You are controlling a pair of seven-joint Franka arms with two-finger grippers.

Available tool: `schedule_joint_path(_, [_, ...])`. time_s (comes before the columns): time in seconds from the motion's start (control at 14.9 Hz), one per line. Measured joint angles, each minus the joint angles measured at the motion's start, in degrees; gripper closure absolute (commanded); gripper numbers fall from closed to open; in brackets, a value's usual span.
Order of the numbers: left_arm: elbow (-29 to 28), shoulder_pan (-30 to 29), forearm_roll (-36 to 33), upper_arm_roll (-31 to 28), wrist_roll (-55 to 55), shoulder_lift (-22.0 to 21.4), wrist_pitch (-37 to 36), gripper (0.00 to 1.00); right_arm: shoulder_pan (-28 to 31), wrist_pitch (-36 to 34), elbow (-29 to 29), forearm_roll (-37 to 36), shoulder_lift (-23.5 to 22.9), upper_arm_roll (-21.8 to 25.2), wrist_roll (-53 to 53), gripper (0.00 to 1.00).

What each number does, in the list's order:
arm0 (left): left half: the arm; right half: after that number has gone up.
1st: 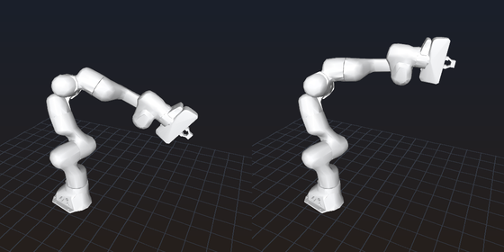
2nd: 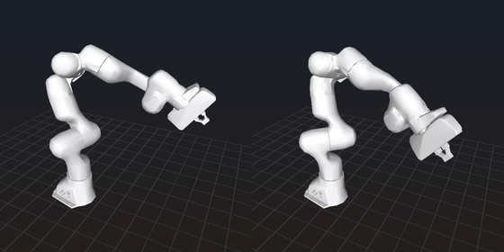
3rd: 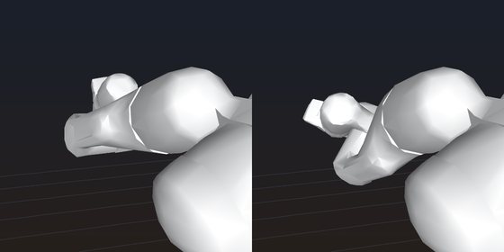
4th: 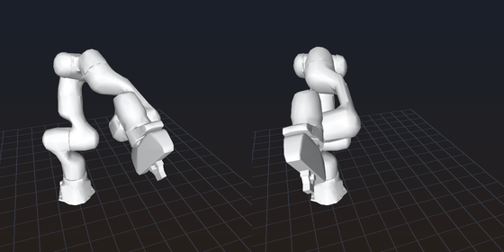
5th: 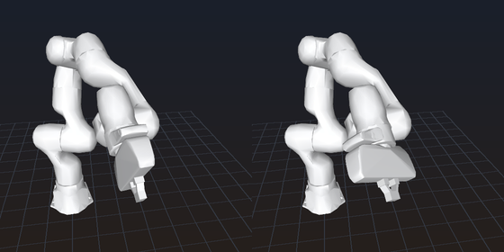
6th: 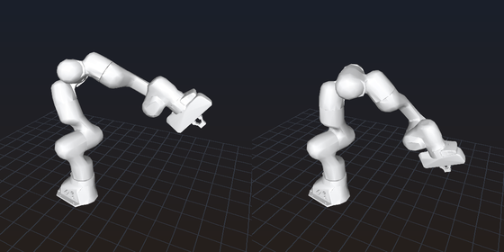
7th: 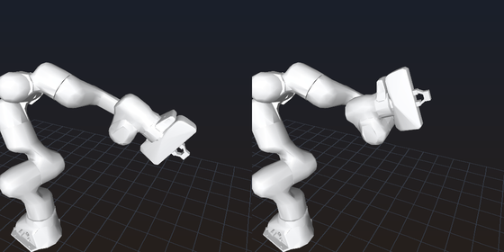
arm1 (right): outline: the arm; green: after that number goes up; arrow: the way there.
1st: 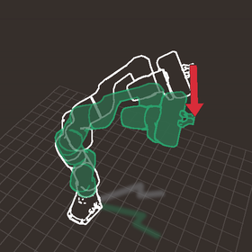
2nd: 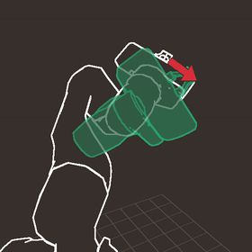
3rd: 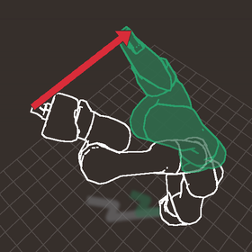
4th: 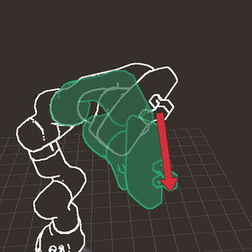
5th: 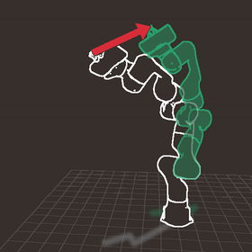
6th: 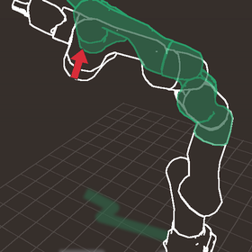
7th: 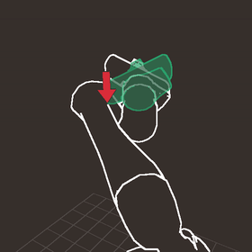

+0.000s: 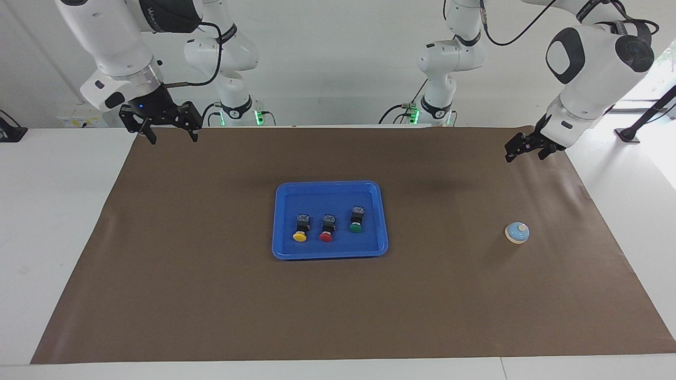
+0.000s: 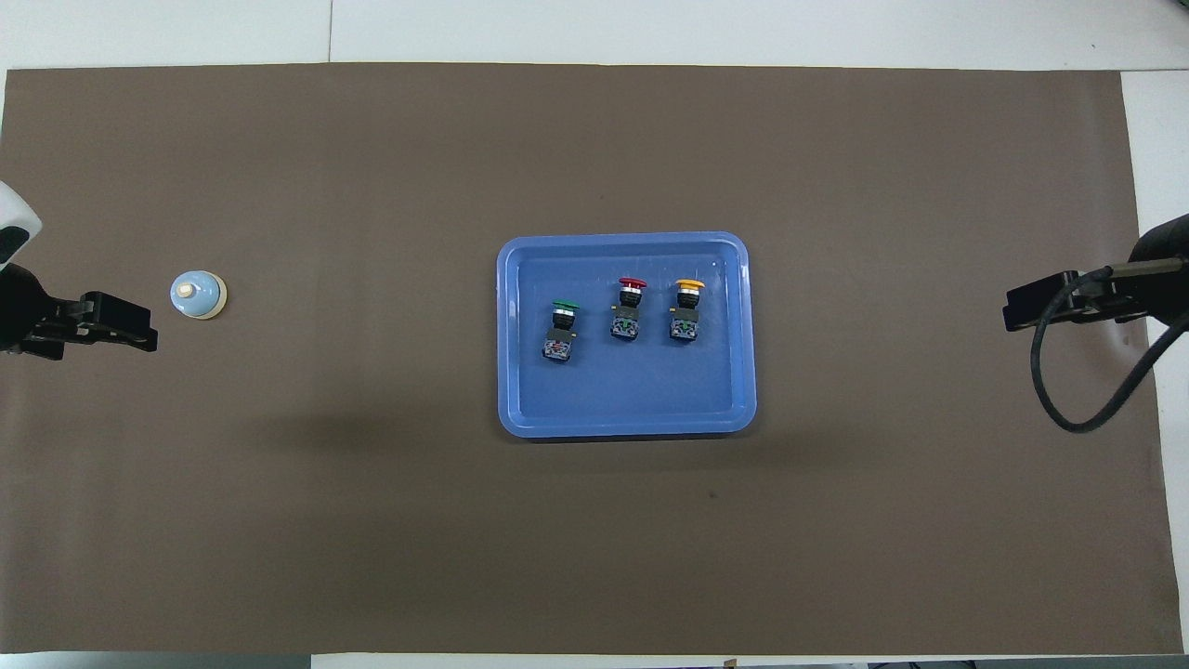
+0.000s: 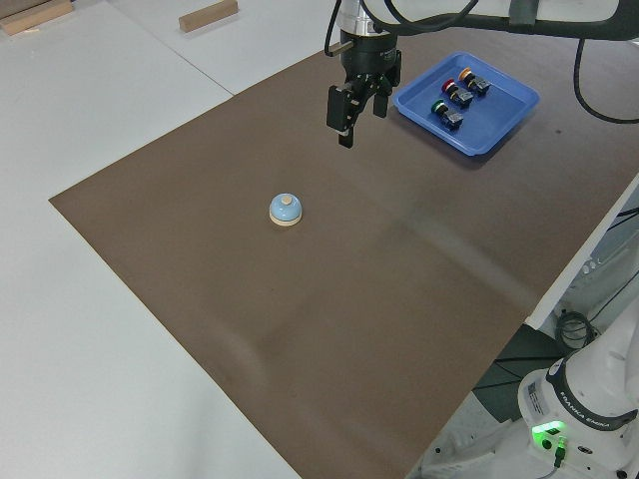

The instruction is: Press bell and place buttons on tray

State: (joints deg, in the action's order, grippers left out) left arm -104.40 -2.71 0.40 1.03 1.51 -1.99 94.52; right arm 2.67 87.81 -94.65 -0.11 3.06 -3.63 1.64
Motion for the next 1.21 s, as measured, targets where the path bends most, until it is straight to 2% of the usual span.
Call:
schedule_joint_path(0.47, [5.6, 2.2, 0.0, -0.1, 0.0, 2.2, -2.9, 0.0, 0.0, 0.0, 0.0, 0.0, 0.0, 0.0, 0.0, 0.0])
schedule_joint_path(1.21, [8.5, 2.8, -0.1, 0.0, 0.0, 2.8, -3.3, 0.0, 0.0, 0.0, 0.0, 0.0, 0.0, 0.0, 0.0, 0.0])
